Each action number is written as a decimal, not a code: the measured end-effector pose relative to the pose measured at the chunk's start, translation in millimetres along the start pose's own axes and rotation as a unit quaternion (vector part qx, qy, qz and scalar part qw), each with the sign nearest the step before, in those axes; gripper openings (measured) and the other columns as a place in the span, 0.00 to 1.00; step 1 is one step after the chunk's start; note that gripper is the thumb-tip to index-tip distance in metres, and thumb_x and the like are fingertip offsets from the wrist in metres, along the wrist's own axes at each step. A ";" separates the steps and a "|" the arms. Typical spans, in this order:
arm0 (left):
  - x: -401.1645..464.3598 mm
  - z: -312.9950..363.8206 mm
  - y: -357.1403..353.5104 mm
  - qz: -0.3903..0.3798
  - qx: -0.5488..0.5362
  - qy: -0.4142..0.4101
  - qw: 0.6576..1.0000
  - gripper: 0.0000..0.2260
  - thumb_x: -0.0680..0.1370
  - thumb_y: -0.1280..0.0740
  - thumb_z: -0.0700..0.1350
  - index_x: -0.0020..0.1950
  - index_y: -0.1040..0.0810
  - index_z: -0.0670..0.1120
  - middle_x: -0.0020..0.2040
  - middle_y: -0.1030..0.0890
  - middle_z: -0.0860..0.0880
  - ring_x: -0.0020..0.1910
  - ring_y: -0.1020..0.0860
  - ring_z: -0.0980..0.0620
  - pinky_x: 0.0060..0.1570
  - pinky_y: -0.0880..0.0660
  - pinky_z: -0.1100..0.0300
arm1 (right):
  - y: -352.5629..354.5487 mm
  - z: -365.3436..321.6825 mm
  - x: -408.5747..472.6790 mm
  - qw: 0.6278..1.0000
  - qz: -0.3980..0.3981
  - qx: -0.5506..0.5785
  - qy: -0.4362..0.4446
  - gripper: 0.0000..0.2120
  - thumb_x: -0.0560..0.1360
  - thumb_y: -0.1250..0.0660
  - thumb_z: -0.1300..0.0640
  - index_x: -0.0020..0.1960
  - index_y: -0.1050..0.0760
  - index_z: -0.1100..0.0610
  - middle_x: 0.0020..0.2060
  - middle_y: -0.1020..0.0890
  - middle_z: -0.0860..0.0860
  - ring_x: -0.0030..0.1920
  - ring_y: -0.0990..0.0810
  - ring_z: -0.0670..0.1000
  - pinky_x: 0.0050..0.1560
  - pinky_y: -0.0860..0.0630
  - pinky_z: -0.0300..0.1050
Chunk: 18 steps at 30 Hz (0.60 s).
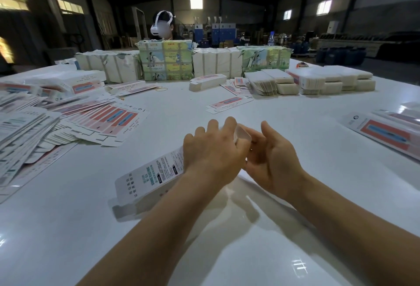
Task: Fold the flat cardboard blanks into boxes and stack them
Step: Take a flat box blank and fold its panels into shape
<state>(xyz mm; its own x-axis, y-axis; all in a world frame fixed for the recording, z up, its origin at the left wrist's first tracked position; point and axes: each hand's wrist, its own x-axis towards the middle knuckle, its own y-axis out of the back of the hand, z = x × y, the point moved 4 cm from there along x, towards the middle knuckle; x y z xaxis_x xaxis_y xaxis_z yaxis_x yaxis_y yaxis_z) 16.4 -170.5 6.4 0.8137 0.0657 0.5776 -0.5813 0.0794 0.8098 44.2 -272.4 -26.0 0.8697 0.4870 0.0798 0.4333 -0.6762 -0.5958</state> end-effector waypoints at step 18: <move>-1.7 -17.6 -8.9 -0.076 -0.090 -0.064 0.991 0.24 0.73 0.40 0.65 0.60 0.28 0.49 0.51 0.26 0.50 0.51 0.26 0.47 0.45 0.32 0.56 | 3.2 5.3 0.7 0.991 0.011 -0.133 0.015 0.14 0.78 0.39 0.59 0.54 0.22 0.69 0.44 0.19 0.60 0.45 0.19 0.53 0.51 0.21 0.46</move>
<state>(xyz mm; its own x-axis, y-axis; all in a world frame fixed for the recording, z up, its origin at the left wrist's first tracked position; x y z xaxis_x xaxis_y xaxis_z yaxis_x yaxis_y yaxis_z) 20.0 -153.9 -3.6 0.8793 -0.0856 0.4685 -0.4349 0.2566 0.8632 45.0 -271.3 -32.1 0.8845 0.4568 0.0943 0.4576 -0.8105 -0.3658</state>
